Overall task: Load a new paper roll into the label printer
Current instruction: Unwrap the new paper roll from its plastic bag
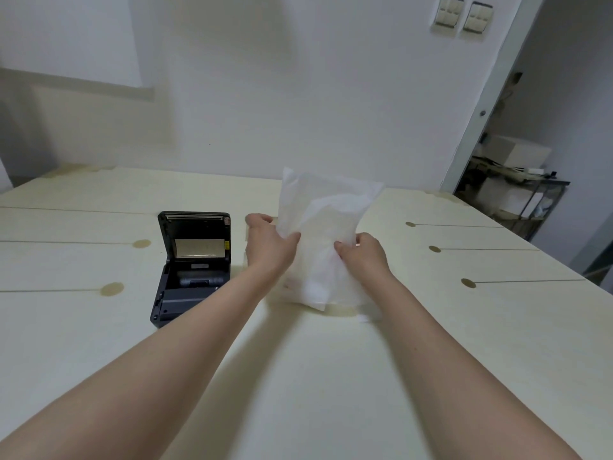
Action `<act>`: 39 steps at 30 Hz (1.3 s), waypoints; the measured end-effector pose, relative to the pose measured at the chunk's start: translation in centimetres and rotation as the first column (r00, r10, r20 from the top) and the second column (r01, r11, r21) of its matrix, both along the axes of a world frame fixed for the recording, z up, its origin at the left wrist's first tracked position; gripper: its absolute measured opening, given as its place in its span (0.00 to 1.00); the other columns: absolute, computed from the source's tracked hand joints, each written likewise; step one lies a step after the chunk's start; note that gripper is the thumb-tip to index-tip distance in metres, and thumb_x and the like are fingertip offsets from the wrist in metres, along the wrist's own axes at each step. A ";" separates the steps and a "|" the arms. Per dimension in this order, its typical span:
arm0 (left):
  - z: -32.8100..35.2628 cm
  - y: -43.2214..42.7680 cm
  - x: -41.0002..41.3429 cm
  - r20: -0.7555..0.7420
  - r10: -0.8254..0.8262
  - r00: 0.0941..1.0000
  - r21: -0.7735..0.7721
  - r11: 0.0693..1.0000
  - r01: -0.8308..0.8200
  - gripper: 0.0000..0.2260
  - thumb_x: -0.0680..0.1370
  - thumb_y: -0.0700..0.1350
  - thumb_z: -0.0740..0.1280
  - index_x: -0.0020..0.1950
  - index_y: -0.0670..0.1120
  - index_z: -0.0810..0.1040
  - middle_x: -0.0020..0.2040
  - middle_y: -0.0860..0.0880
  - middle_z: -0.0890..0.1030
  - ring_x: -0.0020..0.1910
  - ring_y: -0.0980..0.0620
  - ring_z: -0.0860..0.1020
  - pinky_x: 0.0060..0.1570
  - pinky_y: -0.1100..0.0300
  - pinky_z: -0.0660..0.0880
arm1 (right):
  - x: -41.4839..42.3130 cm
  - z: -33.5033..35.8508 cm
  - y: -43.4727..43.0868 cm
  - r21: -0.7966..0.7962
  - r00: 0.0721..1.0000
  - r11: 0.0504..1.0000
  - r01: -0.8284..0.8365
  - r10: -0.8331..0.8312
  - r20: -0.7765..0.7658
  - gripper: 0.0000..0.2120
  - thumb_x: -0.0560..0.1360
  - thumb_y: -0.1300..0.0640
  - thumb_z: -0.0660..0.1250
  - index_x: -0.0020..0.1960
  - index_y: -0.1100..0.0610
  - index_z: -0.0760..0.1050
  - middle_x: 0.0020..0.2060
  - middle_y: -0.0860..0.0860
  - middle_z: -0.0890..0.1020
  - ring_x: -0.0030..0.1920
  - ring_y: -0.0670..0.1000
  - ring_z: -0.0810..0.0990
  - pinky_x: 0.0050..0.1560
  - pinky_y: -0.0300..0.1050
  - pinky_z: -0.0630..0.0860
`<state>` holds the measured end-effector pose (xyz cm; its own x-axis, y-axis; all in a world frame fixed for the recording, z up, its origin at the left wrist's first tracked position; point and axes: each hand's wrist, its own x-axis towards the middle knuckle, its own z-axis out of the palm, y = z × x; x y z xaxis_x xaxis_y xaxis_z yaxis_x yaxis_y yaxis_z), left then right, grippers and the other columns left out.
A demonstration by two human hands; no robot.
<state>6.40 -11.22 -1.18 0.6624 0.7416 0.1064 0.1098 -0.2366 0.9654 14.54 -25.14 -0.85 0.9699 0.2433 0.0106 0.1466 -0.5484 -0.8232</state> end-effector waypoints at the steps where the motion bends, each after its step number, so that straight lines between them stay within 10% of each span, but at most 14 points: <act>1: -0.2 0.2 -0.1 -0.010 0.012 1.000 0.008 1.000 -0.012 0.21 0.73 0.45 0.71 0.57 0.47 0.60 0.59 0.45 0.73 0.49 0.40 0.81 0.54 0.45 0.77 | 0.1 0.0 0.2 0.020 0.999 0.999 0.030 -0.029 -0.019 0.15 0.76 0.51 0.67 0.57 0.60 0.72 0.50 0.54 0.82 0.50 0.58 0.82 0.54 0.52 0.80; 5: -1.9 0.7 -0.6 -0.164 -0.112 0.980 0.150 0.979 0.137 0.14 0.75 0.42 0.69 0.57 0.46 0.68 0.64 0.44 0.64 0.49 0.43 0.75 0.54 0.53 0.74 | -0.2 -0.9 -0.1 0.171 0.990 0.983 0.061 -0.038 -0.134 0.21 0.77 0.56 0.68 0.63 0.60 0.63 0.52 0.58 0.82 0.36 0.51 0.81 0.47 0.47 0.79; 10: -4.4 1.2 -0.6 -0.115 -0.220 0.969 0.329 0.912 0.246 0.12 0.74 0.41 0.72 0.55 0.48 0.74 0.76 0.47 0.49 0.75 0.46 0.60 0.71 0.53 0.62 | -0.9 -1.9 -0.8 0.085 0.996 0.996 -0.034 0.027 0.084 0.18 0.77 0.57 0.68 0.64 0.57 0.68 0.57 0.49 0.74 0.54 0.53 0.80 0.54 0.44 0.73; 15: -3.7 0.5 -1.8 -0.245 -0.325 0.913 0.425 0.811 0.403 0.12 0.78 0.55 0.65 0.58 0.52 0.79 0.63 0.54 0.78 0.66 0.51 0.73 0.60 0.58 0.70 | -2.1 -1.8 -2.2 0.087 0.952 0.983 -0.161 0.131 0.278 0.02 0.77 0.57 0.68 0.46 0.52 0.80 0.45 0.46 0.85 0.46 0.47 0.81 0.48 0.39 0.72; 20: -3.2 -0.4 -2.2 -0.652 -0.304 0.695 0.445 0.588 0.675 0.42 0.67 0.66 0.72 0.74 0.50 0.59 0.70 0.51 0.74 0.69 0.48 0.72 0.71 0.51 0.58 | -3.5 -2.3 -3.1 -0.045 0.922 0.924 -0.381 0.383 0.058 0.17 0.73 0.51 0.73 0.61 0.49 0.76 0.51 0.42 0.83 0.55 0.45 0.81 0.57 0.39 0.75; 26: -3.2 0.3 -2.7 -0.665 -0.277 0.693 0.437 0.608 0.663 0.30 0.74 0.57 0.70 0.67 0.44 0.60 0.63 0.46 0.78 0.63 0.43 0.73 0.55 0.55 0.63 | -4.9 -2.6 -3.5 -0.396 0.878 0.825 -0.402 0.471 0.090 0.29 0.71 0.46 0.72 0.68 0.43 0.64 0.62 0.43 0.75 0.53 0.47 0.76 0.42 0.36 0.69; 30: -4.3 1.2 -3.0 -0.674 -0.269 0.688 0.448 0.592 0.670 0.29 0.75 0.60 0.67 0.69 0.46 0.63 0.69 0.49 0.75 0.67 0.45 0.73 0.69 0.51 0.59 | -5.1 -2.3 -3.1 -0.463 0.898 0.807 -0.366 0.438 0.054 0.23 0.69 0.44 0.73 0.60 0.42 0.66 0.54 0.45 0.70 0.44 0.40 0.73 0.36 0.37 0.66; 39: -3.4 1.0 -4.0 -0.687 -0.345 0.639 0.351 0.612 0.708 0.27 0.75 0.59 0.69 0.68 0.46 0.68 0.65 0.49 0.73 0.65 0.45 0.70 0.57 0.55 0.63 | -4.5 -3.1 -2.0 -0.587 0.849 0.722 -0.366 0.517 0.107 0.29 0.69 0.41 0.75 0.63 0.54 0.72 0.61 0.49 0.70 0.67 0.52 0.64 0.63 0.50 0.70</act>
<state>2.41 -10.18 -4.58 0.9805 0.1496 -0.1273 0.1918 -0.8696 0.4550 10.00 -27.12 -3.90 0.7307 0.6820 -0.0304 0.6384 -0.6985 -0.3232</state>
